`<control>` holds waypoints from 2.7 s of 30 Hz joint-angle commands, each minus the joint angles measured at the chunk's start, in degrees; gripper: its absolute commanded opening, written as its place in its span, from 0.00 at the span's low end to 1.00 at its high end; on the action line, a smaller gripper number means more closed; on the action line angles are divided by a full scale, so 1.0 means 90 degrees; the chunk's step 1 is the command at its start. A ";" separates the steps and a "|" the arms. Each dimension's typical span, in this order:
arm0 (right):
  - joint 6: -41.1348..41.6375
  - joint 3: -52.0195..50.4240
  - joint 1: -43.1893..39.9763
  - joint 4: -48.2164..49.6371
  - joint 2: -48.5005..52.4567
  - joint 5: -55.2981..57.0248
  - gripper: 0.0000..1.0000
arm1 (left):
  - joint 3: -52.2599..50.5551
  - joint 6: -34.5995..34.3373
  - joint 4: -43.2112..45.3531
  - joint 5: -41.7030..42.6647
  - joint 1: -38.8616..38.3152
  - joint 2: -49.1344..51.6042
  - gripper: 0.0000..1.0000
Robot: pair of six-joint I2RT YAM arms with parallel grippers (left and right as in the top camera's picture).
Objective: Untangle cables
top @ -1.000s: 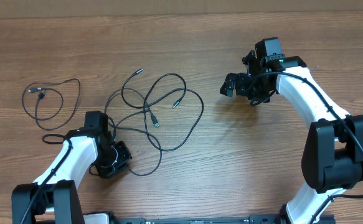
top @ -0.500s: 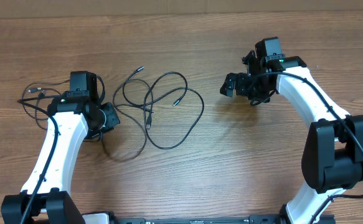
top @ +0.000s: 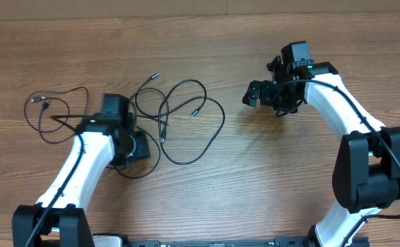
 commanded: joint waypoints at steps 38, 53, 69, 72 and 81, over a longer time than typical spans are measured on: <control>0.0012 -0.0027 0.0022 0.0022 -0.0158 0.0044 1.00 | 0.1783 0.1076 0.0182 0.1290 0.0629 0.2186 0.04; 0.0012 -0.0027 0.0022 0.0022 -0.0158 0.0044 1.00 | 0.2567 -0.1112 0.1668 0.0357 0.0357 0.2229 0.52; 0.0012 -0.0027 0.0022 0.0022 -0.0158 0.0046 1.00 | 0.2533 -0.3118 0.3264 0.0338 -0.0138 0.3594 0.63; 0.0012 -0.0027 0.0022 0.0022 -0.0158 0.0044 1.00 | 0.2533 -0.3468 0.3300 0.0306 -0.0138 0.3609 0.48; 0.0012 -0.0027 0.0022 0.0022 -0.0158 0.0044 1.00 | 0.2455 -0.3279 0.3223 0.0138 -0.0265 0.3619 0.50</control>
